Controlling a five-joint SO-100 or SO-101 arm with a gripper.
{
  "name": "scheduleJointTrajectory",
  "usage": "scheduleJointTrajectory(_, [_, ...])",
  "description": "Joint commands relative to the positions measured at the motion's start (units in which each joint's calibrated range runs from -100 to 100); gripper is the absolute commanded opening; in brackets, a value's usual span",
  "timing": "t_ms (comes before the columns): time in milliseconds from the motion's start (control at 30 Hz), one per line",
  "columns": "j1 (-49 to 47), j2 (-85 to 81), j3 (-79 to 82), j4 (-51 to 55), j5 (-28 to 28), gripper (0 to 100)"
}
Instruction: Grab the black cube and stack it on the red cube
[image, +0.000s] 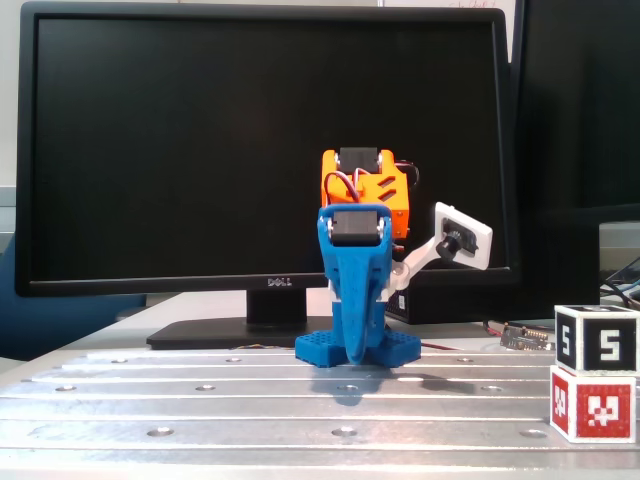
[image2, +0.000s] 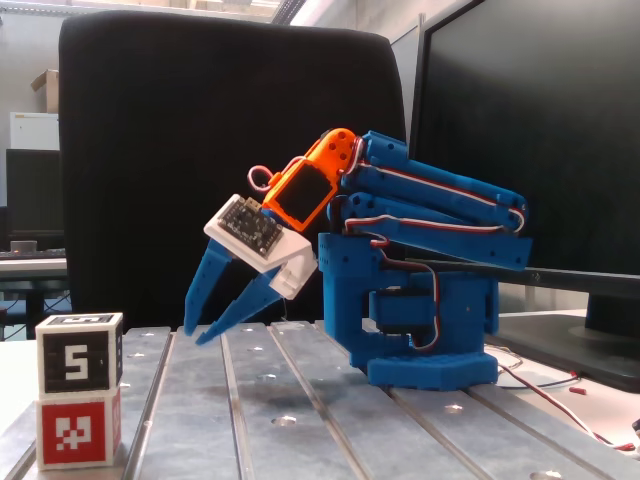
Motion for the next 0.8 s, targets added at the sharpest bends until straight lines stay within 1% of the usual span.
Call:
scheduleJointTrajectory(0, [0.27,-0.26,0.28,0.95,0.18,2])
scheduleJointTrajectory(300, [0.27,-0.26,2.27,1.46,0.12,2])
scheduleJointTrajectory(600, [0.27,-0.26,2.27,6.34,0.12,2])
scheduleJointTrajectory(767, [0.27,-0.26,2.27,6.51,0.12,2])
